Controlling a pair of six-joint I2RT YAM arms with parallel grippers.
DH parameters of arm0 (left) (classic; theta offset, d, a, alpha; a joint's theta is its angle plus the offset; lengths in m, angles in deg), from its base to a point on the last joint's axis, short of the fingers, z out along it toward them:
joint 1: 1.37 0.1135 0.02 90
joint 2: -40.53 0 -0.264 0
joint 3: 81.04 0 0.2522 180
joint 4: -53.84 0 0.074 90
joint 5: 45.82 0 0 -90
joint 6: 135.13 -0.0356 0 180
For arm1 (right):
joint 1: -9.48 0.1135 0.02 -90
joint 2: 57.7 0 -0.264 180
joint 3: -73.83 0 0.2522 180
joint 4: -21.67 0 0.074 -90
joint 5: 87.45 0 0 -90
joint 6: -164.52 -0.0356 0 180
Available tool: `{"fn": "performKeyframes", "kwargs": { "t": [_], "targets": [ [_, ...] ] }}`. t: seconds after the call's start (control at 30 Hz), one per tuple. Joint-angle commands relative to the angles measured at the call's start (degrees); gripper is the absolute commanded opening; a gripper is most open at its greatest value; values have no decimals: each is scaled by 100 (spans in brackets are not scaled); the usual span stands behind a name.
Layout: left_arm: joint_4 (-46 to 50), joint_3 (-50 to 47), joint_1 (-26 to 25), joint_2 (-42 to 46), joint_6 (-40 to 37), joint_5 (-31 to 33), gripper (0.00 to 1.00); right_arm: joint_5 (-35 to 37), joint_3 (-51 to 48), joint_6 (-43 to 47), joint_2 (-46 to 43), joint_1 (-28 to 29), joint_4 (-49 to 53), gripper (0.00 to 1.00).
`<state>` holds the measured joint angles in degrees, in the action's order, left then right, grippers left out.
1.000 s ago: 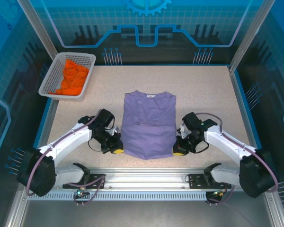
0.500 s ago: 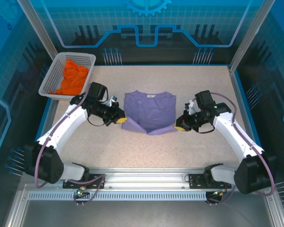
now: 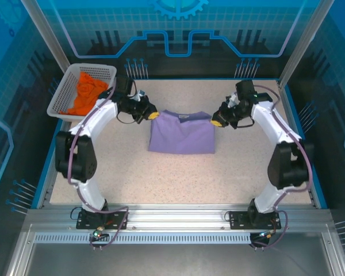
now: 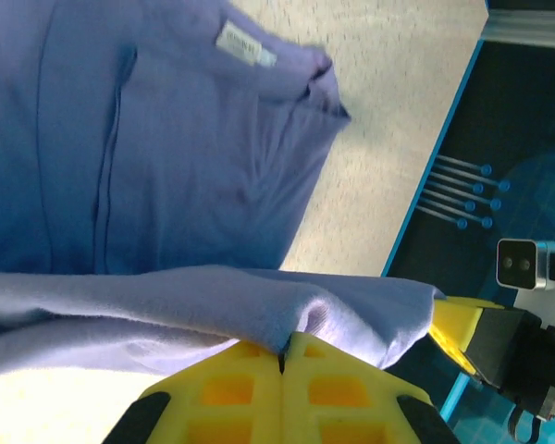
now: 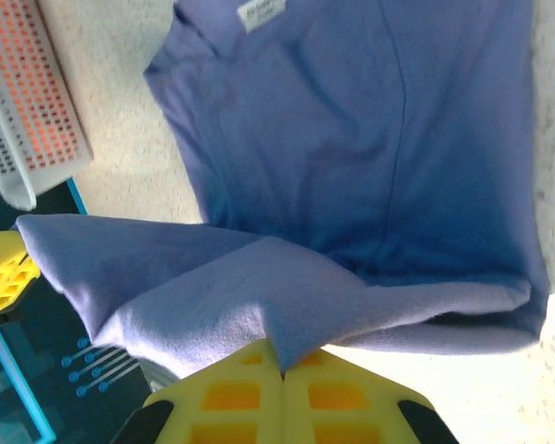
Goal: Fold and stack the t-shirts
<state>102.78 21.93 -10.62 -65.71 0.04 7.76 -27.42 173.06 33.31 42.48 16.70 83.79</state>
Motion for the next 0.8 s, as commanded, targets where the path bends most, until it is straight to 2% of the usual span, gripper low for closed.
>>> {"fn": "performKeyframes", "kwargs": {
  "t": [0.0, 0.17, 0.33, 0.5, 0.53, 0.6, 0.63, 0.7, 0.77],
  "targets": [
    [-89, 770, 123, -621, 115, -14, 0, 95, 645, -215, 722, -129, 122, 0],
    [-231, 1405, 255, -1268, 208, 440, 0, 46, 1568, -396, 1759, -321, 81, 0],
    [-137, 2365, 302, -2291, 318, 381, 0, -72, 2695, -512, 2936, -496, 354, 0],
    [-61, 3127, 478, -3005, 458, 819, 0, -490, 3749, -995, 3990, -689, 208, 1],
    [-136, 3138, 555, -3083, 594, 890, 0, -550, 4089, -1136, 4225, -715, 187, 7],
    [-300, 3138, 688, -3185, 780, 1025, 1, -632, 4764, -1434, 4682, -752, 247, 26],
    [-339, 3139, 750, -3214, 878, 1127, 4, -753, 5134, -1612, 4931, -772, 245, 32],
    [-525, 3079, 851, -3205, 1034, 1197, 0, -823, 5757, -1846, 5304, -822, 363, 43],
    [-827, 2934, 925, -3133, 1225, 1193, 0, -874, 6014, -1970, 5440, -837, 317, 57]
  ]
}}
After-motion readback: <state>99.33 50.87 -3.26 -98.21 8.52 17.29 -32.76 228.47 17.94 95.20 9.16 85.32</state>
